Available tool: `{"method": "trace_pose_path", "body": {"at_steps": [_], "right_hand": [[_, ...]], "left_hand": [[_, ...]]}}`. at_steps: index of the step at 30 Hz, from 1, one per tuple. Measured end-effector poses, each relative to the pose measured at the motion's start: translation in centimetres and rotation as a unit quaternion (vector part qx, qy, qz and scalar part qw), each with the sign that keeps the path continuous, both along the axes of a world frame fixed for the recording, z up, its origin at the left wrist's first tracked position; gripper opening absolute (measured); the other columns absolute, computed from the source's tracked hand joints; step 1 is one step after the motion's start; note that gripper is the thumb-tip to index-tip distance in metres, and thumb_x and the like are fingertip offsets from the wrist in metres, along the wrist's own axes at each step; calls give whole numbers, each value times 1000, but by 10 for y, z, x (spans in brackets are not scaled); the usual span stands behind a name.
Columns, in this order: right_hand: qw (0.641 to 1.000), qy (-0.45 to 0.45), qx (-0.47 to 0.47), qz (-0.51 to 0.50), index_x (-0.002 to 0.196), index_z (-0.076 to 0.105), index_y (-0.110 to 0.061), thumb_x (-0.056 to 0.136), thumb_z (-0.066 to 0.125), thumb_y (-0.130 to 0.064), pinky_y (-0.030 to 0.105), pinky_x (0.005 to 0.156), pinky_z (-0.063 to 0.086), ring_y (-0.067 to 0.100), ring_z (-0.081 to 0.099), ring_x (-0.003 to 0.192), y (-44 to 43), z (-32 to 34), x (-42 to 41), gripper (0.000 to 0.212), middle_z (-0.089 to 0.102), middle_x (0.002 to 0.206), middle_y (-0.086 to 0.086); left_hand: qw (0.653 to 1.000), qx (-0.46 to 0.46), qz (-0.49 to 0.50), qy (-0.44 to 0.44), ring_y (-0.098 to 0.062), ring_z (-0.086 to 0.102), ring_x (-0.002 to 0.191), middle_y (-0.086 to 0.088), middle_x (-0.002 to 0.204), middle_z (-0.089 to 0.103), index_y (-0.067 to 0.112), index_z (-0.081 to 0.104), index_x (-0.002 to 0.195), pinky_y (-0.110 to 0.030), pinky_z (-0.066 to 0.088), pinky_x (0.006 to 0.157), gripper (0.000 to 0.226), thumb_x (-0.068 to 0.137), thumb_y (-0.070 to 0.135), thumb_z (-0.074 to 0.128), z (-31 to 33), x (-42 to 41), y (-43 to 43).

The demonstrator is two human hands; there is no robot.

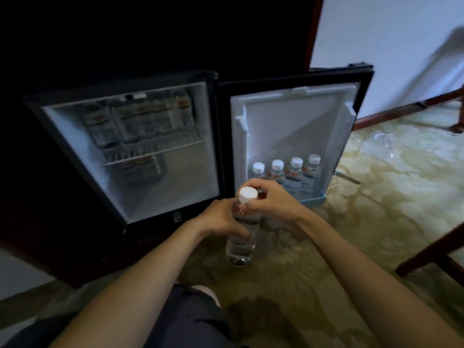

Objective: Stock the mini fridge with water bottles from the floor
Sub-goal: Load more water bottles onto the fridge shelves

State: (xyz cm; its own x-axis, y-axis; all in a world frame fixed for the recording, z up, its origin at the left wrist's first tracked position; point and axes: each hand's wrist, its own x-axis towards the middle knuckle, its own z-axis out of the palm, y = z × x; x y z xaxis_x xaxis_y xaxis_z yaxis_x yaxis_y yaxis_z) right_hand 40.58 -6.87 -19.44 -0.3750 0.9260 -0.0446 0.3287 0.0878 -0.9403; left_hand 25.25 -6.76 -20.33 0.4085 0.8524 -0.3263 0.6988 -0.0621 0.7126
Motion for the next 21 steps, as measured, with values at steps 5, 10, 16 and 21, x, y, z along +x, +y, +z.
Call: {"method": "trace_pose_path", "body": {"at_steps": [5,10,16,21], "right_hand": [[995,57,-75,17,109,52,-16,83,57,5,20,70,53,15,57,82,46,-18,-57,34,57,87,4],[985,-110,-94,96,127,42,-16,76,72,-12,16,82,48,7,55,104,83,-62,-127,59,54,119,-1],[979,-122,-121,112,129,31,-25,76,73,-15,10,71,43,6,47,99,138,-96,-205,68,44,95,-19],[972,-194,-113,74,98,44,-23,72,74,-12,19,67,44,5,49,80,180,-124,-232,41,49,90,-9]], "left_hand": [[979,-31,181,-92,-11,65,86,8,87,69,27,66,87,-25,52,73,29,64,17,81,-3,-77,35],[932,-28,327,-153,-7,62,82,4,96,70,19,67,101,-22,48,60,43,60,21,82,-19,-134,68],[883,-58,438,-157,-20,65,95,-5,104,68,12,63,106,-31,57,78,76,40,44,84,-58,-183,124],[877,-101,414,-224,-16,64,85,-5,92,68,11,62,102,-26,52,68,38,72,27,77,-89,-223,160]]}}
